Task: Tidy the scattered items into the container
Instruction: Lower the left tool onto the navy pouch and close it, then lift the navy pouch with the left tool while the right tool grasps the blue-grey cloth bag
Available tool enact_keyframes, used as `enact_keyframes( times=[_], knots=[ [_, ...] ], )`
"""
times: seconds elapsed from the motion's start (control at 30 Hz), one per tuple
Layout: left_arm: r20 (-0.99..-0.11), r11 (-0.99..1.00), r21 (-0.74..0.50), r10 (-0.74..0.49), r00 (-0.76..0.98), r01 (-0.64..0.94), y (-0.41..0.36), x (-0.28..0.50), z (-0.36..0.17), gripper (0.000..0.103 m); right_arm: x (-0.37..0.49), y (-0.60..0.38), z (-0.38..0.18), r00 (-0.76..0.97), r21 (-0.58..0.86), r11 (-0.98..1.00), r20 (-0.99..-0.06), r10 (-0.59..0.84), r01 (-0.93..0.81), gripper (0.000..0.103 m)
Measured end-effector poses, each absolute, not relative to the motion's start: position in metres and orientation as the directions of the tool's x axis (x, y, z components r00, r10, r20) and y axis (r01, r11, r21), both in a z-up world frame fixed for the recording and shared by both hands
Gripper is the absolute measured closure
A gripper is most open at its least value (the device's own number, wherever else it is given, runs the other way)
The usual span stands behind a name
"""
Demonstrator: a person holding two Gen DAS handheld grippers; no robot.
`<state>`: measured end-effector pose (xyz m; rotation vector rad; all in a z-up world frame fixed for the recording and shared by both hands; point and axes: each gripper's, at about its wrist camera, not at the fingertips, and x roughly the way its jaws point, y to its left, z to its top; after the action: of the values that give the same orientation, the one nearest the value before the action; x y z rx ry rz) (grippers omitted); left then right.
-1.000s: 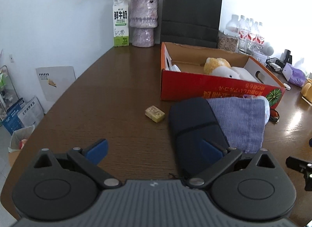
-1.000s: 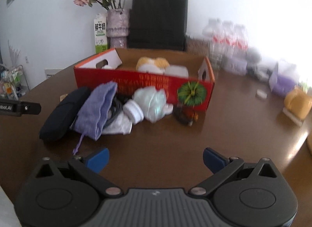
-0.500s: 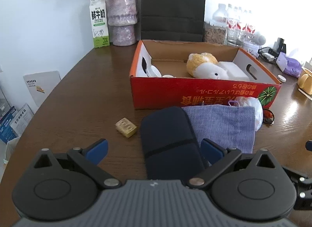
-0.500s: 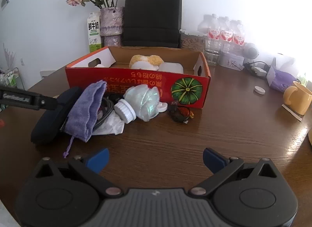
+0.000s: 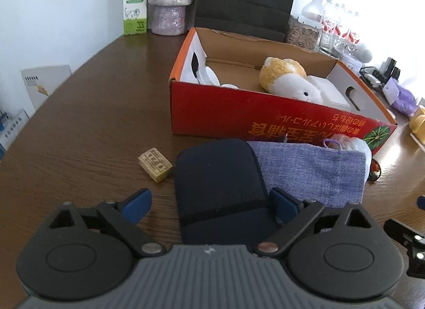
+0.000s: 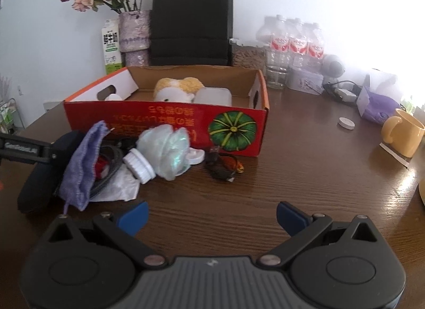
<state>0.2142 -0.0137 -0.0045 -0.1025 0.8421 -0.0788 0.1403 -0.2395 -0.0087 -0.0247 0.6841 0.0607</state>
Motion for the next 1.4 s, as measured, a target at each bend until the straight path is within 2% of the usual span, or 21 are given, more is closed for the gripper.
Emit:
enact_keyframes(
  times=[0.1,0.27,0.63,0.97,1.4],
  knots=[
    [-0.739,0.981,-0.190,-0.171,0.652,0.043,-0.009,0.217,-0.006,0.027,0.145,-0.240,-0.010,0.772,-0.002,0.998,-0.634,0.048,-0.064,0.000],
    [-0.732,0.983,-0.173,-0.171,0.659,0.062,-0.012,0.214,-0.002,0.034,0.148,-0.237,-0.009,0.773,-0.004,0.997,-0.632,0.057,-0.077,0.000],
    [-0.689,0.988,-0.128,-0.152,0.708,0.087,-0.008,0.198,0.021,0.036,0.147,-0.221,0.011,0.800,-0.016,0.994,-0.595,0.080,-0.111,0.000],
    [-0.650,0.996,-0.049,-0.087,0.755,0.072,0.024,0.174,0.042,0.036,0.148,-0.163,0.038,0.821,-0.065,0.969,-0.547,0.165,-0.238,0.000],
    [-0.656,0.999,-0.014,-0.038,0.754,0.039,0.074,0.159,0.039,0.036,0.182,-0.112,0.009,0.774,-0.080,0.958,-0.609,0.172,-0.275,0.001]
  ],
)
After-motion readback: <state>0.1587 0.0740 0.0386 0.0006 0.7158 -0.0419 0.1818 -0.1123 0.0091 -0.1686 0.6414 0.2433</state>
